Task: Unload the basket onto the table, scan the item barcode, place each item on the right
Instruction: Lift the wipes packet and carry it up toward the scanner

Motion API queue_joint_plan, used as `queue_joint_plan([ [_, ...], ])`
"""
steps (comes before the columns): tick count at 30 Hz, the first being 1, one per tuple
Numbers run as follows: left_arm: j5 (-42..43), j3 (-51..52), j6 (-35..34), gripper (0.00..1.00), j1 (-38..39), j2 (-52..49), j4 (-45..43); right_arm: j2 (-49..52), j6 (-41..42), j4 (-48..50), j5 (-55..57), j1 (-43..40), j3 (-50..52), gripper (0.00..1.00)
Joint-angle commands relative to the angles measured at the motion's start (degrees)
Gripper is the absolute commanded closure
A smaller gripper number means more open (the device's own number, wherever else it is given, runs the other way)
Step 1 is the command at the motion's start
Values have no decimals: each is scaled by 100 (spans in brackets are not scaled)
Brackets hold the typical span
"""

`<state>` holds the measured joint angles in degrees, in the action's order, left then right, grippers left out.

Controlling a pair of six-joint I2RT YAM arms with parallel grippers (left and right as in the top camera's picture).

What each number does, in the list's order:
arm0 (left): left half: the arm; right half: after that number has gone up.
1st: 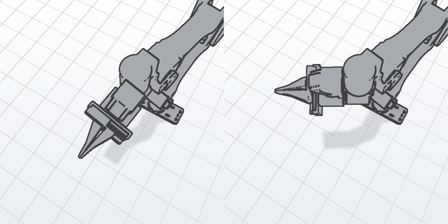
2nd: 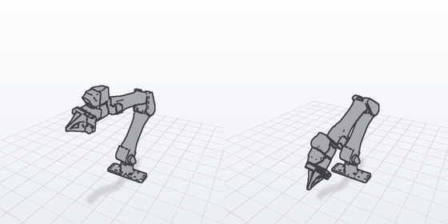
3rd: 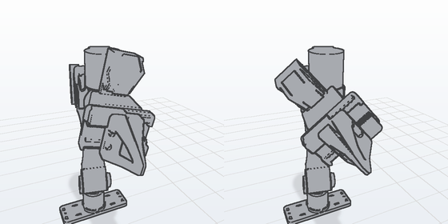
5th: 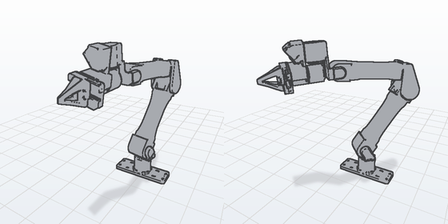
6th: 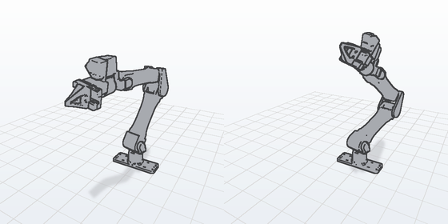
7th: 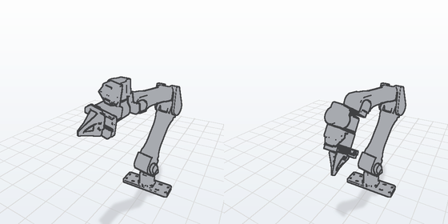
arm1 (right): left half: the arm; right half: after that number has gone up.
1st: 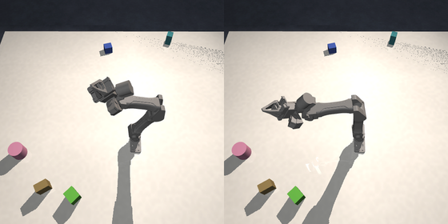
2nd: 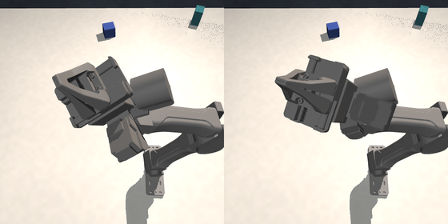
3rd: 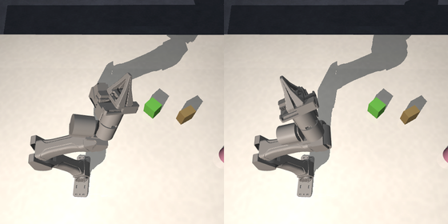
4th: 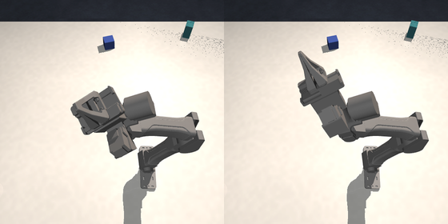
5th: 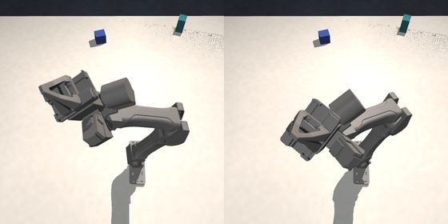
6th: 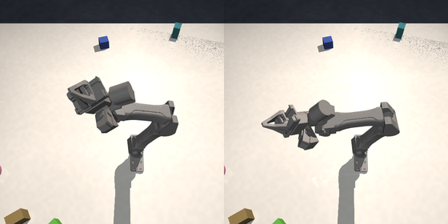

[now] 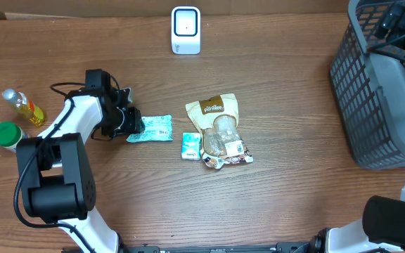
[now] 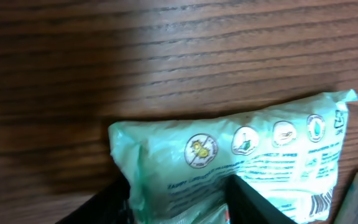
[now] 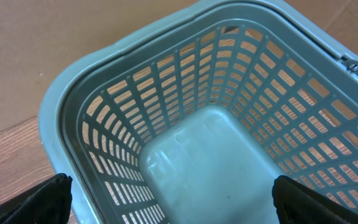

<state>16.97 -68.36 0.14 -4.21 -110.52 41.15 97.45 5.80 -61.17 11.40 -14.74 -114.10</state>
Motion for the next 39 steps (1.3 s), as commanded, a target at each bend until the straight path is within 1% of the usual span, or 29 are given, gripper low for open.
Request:
queue_joint_plan([
  [1, -107, 83, 120, 60, 81, -507, -46, -55, 22, 22, 57, -2, -103, 0],
  [4, -109, 81, 118, 81, 74, -544, -52, -55, 22, 22, 57, -2, -103, 0],
  [6, -107, 63, 118, 88, 68, -518, -48, -55, 22, 22, 57, -2, -103, 0],
  [7, -107, 42, 118, 89, 59, -505, -28, -55, 20, 20, 57, -2, -103, 0],
  [10, -103, -66, 114, 96, -4, -485, 94, -55, 22, 20, 57, -2, -103, 0],
  [15, -26, -356, 92, 96, -203, -428, 442, -55, 22, 20, 57, -2, -103, 0],
  [27, 1154, -415, 98, 96, -291, -413, 509, -55, 20, 20, 57, -2, -103, 0],
  [34, 2277, -420, 98, 96, -315, -413, 457, -55, 22, 20, 57, -2, -103, 0],
  [39, 2356, -420, 94, 96, -341, -413, 409, -55, 22, 20, 57, -2, -103, 0],
])
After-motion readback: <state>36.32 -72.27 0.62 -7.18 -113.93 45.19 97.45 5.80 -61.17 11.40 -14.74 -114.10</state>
